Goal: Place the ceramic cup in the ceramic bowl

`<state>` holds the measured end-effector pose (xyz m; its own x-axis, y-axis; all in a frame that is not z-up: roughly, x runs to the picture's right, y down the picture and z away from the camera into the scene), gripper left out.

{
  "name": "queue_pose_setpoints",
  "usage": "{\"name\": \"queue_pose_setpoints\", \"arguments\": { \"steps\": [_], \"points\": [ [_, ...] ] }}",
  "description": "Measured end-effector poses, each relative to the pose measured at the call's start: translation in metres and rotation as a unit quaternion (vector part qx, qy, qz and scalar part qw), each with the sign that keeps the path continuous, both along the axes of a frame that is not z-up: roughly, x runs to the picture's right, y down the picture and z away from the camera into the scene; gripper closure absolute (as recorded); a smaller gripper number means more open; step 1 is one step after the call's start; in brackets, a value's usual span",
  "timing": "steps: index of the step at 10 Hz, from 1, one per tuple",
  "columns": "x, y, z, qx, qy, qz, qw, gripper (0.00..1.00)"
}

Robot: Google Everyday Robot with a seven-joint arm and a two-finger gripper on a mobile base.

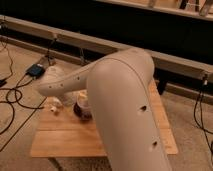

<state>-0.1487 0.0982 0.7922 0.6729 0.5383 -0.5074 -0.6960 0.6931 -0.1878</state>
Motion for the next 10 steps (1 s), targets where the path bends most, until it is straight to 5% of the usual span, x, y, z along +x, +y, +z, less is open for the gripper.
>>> {"name": "queue_pose_setpoints", "arguments": {
  "steps": [3,6,10],
  "points": [
    [-0.002,-0.014,-0.018,-0.001,-0.001,0.024,0.9997,0.2],
    [0.014,-0.048,-0.039,-0.002,0.007,0.094,0.9956,0.2],
    [0.046,-0.078,-0.052,-0.044,0.01,0.207,0.9773,0.2]
  ]
}}
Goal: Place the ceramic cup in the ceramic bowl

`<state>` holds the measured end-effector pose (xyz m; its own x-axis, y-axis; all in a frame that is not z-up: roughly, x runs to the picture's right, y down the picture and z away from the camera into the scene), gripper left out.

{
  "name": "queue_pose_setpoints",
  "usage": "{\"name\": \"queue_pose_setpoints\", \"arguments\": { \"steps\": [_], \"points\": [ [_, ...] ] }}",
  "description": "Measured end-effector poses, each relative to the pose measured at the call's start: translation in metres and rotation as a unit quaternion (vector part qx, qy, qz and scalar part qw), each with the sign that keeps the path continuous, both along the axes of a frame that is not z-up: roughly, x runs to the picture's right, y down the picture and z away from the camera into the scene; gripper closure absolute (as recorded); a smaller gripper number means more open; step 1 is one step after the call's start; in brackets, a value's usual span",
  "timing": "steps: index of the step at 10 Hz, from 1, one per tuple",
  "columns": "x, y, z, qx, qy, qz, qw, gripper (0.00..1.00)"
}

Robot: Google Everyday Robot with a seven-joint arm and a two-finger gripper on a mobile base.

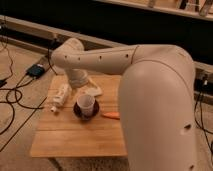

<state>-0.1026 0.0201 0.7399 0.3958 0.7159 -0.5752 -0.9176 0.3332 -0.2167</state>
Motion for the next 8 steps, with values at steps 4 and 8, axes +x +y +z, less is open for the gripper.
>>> {"name": "queue_pose_setpoints", "arguments": {
  "steps": [4,8],
  "points": [
    [0.016,-0.011,-0.001,-0.023,-0.006,0.049,0.9985,0.2],
    [0.014,-0.01,0.0,-0.023,-0.007,0.049,0.9985,0.2]
  ]
}}
